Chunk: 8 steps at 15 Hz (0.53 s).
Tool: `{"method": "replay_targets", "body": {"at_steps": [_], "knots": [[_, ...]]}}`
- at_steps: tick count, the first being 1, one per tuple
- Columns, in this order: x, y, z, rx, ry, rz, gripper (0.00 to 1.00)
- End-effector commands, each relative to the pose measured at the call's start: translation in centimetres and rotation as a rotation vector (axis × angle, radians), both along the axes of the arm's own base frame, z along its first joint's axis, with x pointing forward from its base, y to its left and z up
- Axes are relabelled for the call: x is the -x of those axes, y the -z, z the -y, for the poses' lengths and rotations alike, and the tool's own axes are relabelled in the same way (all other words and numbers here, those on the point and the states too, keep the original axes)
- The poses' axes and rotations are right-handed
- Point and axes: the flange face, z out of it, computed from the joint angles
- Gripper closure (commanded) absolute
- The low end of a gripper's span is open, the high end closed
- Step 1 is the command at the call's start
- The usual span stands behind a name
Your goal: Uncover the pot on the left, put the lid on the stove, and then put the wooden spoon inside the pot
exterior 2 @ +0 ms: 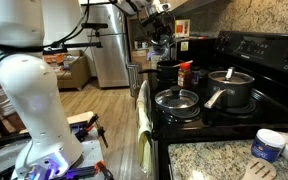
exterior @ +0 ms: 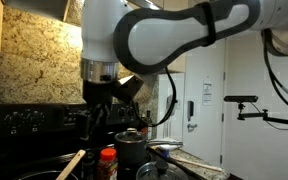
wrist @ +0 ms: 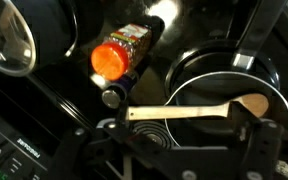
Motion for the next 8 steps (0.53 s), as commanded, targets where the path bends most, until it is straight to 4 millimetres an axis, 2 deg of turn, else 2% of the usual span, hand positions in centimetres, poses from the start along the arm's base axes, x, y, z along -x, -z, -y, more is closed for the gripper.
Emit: {"method": "replay_targets", "body": {"at_steps": [1,4,8], "knots": [[5.5,1.1,2.3,-0.055,0.126,-0.02,0.0],[9.2,1.7,3.9,-0.137,0.26,0.008,0.0],[14.4,0.5,6.9,-0.209,0.338,0.134,0.0]]}}
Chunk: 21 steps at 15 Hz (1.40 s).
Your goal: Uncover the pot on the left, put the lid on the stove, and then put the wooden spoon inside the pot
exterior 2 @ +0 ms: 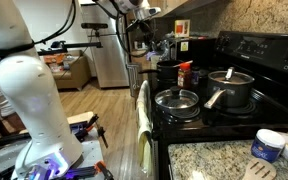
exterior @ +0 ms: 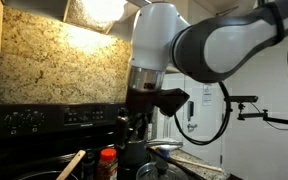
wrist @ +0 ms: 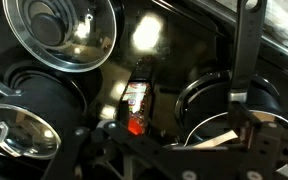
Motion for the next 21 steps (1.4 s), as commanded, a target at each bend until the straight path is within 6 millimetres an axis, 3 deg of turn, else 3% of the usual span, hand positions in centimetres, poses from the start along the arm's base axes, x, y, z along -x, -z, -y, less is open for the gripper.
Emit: {"method": "replay_targets", "body": {"at_steps": [1,5,7,9,10,12,15,21], "knots": [[6.2,-1.5,3.8,-0.022,0.031,0.086,0.0],[9.2,-4.3,9.2,-0.077,-0.009,0.03,0.0],[9.7,-5.7,11.4,-0.122,-0.033,-0.005,0.0],[9.1,-6.7,13.1,-0.046,0.014,0.018,0.0],[9.2,-6.1,12.1,-0.078,0.015,0.013,0.0],[9.2,-6.6,13.3,-0.072,0.029,0.024,0.0],[8.3,-6.5,13.1,-0.1,0.048,-0.042,0.0],[7.9,-10.5,14.3,-0.187,0.087,-0.273,0.0]]}}
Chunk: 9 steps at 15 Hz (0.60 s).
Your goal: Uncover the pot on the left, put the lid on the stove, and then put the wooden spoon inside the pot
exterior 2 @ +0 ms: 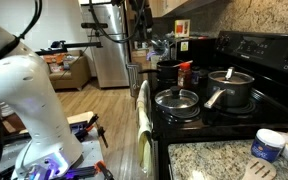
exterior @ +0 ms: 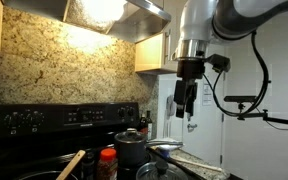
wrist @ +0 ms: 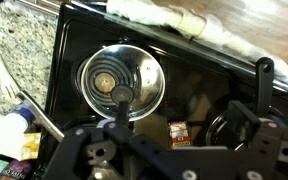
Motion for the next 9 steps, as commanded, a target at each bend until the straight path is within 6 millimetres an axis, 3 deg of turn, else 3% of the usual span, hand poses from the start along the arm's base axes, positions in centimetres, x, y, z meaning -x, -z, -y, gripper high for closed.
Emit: {"method": "replay_targets", "body": {"at_steps": [1,4,9], "knots": [[-1.1,-2.3,1.3,-0.067,0.003,-0.143,0.0],[-1.3,-2.8,2.9,-0.125,0.022,-0.22,0.0],[-1.9,-1.6,5.0,-0.201,0.04,-0.298,0.0]]}}
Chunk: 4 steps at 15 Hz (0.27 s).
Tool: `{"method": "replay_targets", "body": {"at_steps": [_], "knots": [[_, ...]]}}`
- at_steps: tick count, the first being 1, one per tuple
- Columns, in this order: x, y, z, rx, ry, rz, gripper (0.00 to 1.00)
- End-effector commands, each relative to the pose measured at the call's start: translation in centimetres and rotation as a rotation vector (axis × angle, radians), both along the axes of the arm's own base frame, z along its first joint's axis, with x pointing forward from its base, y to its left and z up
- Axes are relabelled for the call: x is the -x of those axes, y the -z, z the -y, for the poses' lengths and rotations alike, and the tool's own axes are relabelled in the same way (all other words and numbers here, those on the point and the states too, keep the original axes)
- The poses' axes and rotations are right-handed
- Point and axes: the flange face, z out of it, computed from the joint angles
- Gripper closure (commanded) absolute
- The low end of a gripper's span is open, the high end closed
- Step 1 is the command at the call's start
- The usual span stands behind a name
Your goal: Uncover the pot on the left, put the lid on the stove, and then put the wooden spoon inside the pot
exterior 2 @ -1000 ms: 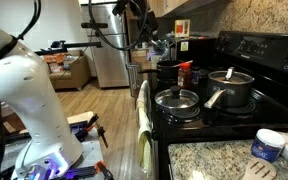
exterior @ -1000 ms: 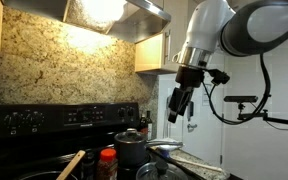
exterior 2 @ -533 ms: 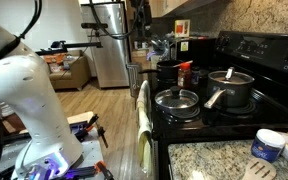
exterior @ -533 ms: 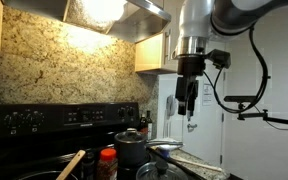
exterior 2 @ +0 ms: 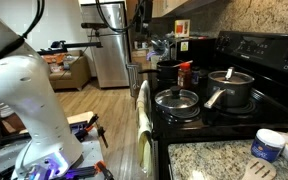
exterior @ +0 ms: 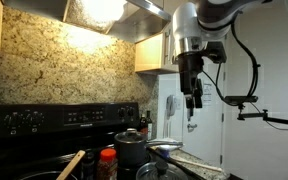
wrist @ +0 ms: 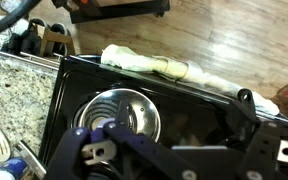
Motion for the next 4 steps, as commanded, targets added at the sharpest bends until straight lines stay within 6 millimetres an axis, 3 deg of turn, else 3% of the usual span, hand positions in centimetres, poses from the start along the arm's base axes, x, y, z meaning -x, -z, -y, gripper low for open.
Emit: {"method": "replay_targets", "body": {"at_steps": [1,4], "knots": [[-0.21,0.26,0.38,-0.013,0.007,-0.013,0.0],[-0.41,0.54,0.58,-0.012,0.012,-0.02,0.0]]}}
